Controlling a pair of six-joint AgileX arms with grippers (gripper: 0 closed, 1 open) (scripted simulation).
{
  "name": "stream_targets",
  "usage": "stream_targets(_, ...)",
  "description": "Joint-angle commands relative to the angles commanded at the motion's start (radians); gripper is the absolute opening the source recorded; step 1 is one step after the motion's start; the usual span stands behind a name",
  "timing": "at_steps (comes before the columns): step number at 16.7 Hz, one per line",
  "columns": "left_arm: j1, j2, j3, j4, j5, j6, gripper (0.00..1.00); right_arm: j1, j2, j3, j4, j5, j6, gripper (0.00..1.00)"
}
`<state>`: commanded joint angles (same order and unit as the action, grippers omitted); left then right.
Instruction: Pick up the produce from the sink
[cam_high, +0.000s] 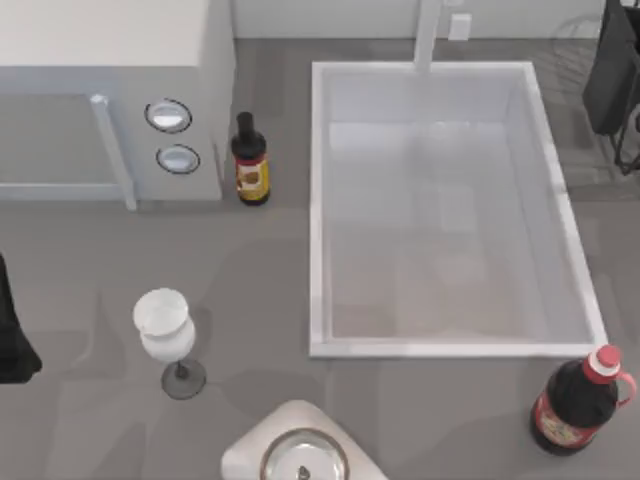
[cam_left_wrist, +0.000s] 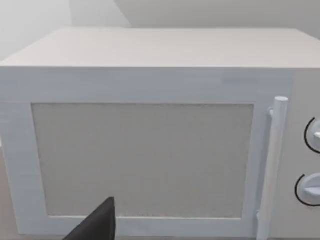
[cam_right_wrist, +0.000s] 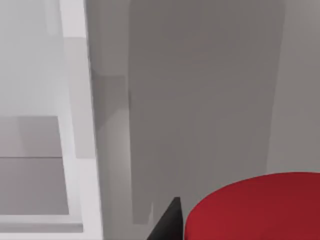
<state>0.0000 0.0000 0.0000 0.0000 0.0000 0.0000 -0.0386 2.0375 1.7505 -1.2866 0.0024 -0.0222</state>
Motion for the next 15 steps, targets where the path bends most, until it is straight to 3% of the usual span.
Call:
stream_targets(5, 0.0, 0.0, 0.0, 0.0, 0.0, 0.0, 1.0, 0.0, 0.019, -0.205, 0.231, 0.0, 0.001, 0.0)
stream_targets(10, 0.0, 0.0, 0.0, 0.0, 0.0, 0.0, 1.0, 0.0, 0.023, -0.227, 0.253, -0.001, 0.001, 0.0)
stream_targets(15, 0.0, 0.0, 0.0, 0.0, 0.0, 0.0, 1.0, 0.0, 0.023, -0.227, 0.253, -0.001, 0.001, 0.38)
